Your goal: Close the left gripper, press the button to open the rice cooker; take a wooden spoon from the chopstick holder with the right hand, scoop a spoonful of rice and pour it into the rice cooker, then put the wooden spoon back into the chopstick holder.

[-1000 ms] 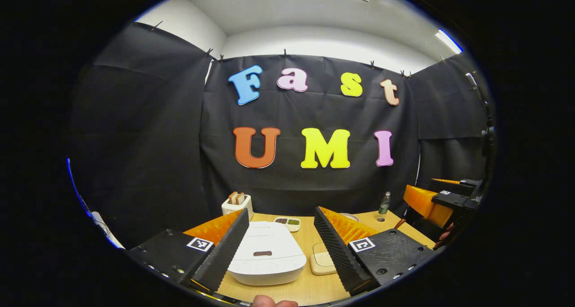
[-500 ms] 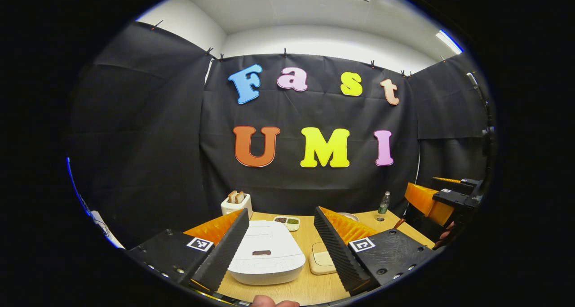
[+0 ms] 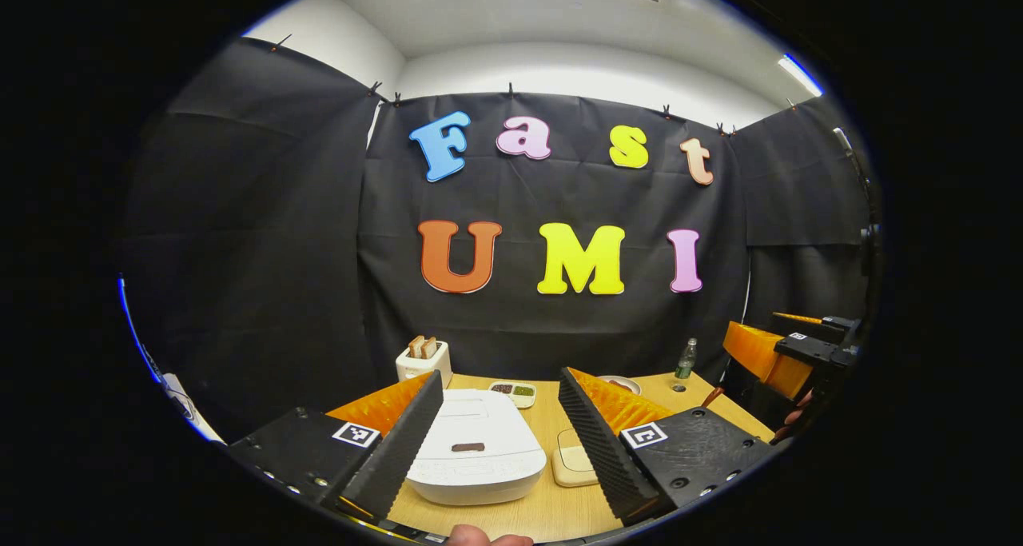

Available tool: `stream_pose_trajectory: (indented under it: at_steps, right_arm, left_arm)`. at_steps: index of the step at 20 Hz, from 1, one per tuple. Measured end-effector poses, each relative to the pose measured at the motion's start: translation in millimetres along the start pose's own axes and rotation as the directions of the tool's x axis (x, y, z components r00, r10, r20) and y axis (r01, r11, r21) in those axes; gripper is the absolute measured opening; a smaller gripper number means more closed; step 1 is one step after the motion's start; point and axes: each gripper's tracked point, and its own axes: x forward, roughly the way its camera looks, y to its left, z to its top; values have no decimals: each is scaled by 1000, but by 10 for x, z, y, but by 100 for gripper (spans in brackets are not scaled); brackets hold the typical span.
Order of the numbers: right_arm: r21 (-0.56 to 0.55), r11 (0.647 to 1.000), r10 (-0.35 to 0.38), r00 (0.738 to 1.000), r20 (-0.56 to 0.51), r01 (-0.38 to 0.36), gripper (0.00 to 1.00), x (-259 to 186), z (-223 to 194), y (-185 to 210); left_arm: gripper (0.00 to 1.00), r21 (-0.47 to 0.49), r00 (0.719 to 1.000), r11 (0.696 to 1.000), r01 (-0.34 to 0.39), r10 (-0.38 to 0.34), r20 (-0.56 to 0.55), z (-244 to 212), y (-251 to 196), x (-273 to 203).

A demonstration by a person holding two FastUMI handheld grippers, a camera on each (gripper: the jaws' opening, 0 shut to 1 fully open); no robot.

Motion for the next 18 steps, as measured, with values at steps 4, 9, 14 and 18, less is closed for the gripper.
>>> stream_pose_trajectory:
  at_steps: [4,9,14,18]
  right_arm:
    - [0,1000,0,1000,5,0,99,45,7,4]
    - [10,1000,-10,1000,-8,10,99,125,-37,-70]
    - [15,1000,-15,1000,-27,16,99,318,-116,-239]
    - [31,999,-11,998,-56,13,100,534,-240,-396]
  left_arm:
    - [95,7,1000,1000,-2,2,0,8,11,36]
    - [94,-4,999,1000,5,-5,-34,-55,-11,108]
    - [95,-8,988,1000,2,-4,-154,-375,79,264]
    - [95,-36,950,999,-28,15,-311,-755,184,438]
